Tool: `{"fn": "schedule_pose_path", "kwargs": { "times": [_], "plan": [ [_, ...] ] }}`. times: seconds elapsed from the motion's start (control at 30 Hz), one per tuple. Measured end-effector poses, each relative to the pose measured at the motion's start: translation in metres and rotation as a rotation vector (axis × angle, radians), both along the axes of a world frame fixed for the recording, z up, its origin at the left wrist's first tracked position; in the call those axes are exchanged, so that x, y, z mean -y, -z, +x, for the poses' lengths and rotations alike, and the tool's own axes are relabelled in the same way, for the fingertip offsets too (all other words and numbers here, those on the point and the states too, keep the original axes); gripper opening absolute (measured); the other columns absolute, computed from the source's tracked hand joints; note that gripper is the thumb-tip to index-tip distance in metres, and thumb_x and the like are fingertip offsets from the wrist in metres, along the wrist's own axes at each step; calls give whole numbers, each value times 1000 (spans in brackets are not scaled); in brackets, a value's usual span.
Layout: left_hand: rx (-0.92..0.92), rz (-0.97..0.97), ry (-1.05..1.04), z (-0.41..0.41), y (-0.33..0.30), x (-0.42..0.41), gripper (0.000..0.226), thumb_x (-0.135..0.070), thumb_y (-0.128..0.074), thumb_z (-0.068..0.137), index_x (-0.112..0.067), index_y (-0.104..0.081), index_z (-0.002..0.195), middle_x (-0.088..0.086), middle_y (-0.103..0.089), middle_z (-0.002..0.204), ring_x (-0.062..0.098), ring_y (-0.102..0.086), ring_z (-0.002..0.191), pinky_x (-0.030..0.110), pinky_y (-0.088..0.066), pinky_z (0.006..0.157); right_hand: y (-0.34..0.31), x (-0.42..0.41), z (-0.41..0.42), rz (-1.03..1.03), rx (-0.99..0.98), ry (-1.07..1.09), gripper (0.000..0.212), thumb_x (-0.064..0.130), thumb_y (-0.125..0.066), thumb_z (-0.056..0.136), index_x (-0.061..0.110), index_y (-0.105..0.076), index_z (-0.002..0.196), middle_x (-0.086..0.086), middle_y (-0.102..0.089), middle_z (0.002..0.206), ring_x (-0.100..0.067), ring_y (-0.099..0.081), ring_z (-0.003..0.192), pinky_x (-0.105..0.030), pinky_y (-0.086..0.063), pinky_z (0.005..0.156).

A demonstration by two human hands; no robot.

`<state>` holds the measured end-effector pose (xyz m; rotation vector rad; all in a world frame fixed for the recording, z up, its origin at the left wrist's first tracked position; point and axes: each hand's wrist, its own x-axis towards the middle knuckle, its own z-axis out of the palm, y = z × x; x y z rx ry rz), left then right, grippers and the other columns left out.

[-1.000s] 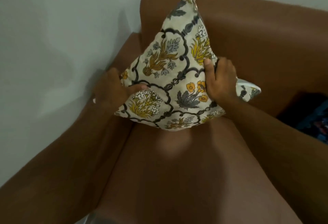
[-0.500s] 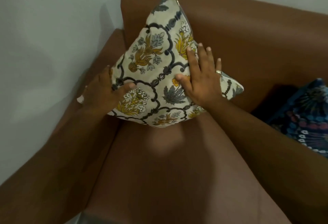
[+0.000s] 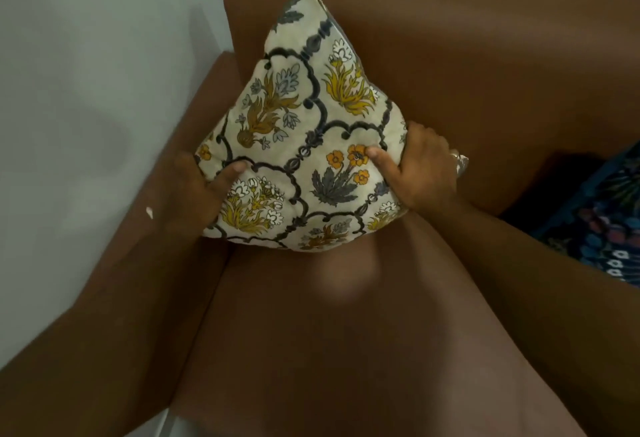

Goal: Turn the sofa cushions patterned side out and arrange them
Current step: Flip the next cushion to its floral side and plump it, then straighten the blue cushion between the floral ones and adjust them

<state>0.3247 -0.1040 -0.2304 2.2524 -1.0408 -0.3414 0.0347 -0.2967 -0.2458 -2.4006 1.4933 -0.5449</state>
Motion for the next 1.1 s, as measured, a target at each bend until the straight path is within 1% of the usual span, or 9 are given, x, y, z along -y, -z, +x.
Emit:
{"fn": "schedule_pose_path", "kwargs": {
  "times": [0.2,0.3,0.37,0.5,0.6,0.7,0.83,0.97,1.1],
  "plan": [
    [337,114,-123,-7,-20,-12,107,-98,-39,73,-6,-60,122,23,-69,111,47,-67,102,56,-56,83,-24,-12,-20,-64,-5,5,94,83,-33,86,13,-41,149,-18,-50,136,-38,-47,126,-58,-36,108],
    [292,-80,-149,-58,-17,-34,96,-81,-53,84,-7,-42,144,31,-50,143,50,-49,133,62,-42,106,-44,-25,-61,-41,88,18,91,77,-35,90,9,-41,149,-21,-47,142,-35,-42,133,-50,-33,112],
    [305,-209,-10,-121,-18,-39,93,-79,-51,86,-12,-33,148,33,-37,156,51,-37,144,64,-33,115,-57,-36,-95,15,166,42,87,75,-34,92,9,-41,149,-20,-45,144,-32,-41,134,-42,-32,110],
    [421,-201,357,-265,-33,-6,89,-85,-45,85,-11,-47,134,32,-51,146,51,-48,136,60,-41,107,-55,-68,-192,144,237,179,82,76,-34,93,13,-46,145,-14,-50,137,-28,-48,126,-41,-41,105],
    [393,-229,540,-336,-51,39,83,-80,-47,90,-9,-58,132,27,-56,144,46,-54,134,58,-46,104,-42,-89,-283,168,294,456,78,75,-33,95,12,-54,134,-12,-57,122,-29,-55,114,-50,-48,96],
    [380,-271,691,-391,-63,89,80,-73,-52,92,-4,-64,130,27,-55,146,44,-56,133,57,-48,103,-30,-98,-369,145,447,765,79,75,-33,94,3,-57,118,-13,-59,103,-33,-61,97,-40,-47,77],
    [374,-105,881,-459,-85,165,100,-81,-52,79,-7,-51,147,24,-41,159,43,-42,145,57,-38,111,-7,-68,-447,295,510,873,83,75,-37,91,8,-46,140,-13,-61,123,-31,-60,112,-41,-48,88],
    [534,324,966,-496,-85,233,133,-99,-50,59,-16,-27,160,12,-35,163,36,-28,153,60,-8,126,20,-13,-474,538,720,603,67,68,-40,94,27,-42,147,6,-54,138,-17,-53,130,-37,-48,105],
    [612,390,858,-497,-72,247,134,-105,-50,43,-14,-42,141,12,-55,133,38,-52,124,58,-40,108,39,17,-471,546,828,587,74,82,-49,79,41,-38,140,10,-51,135,-15,-50,127,-42,-45,110]
  ]
}}
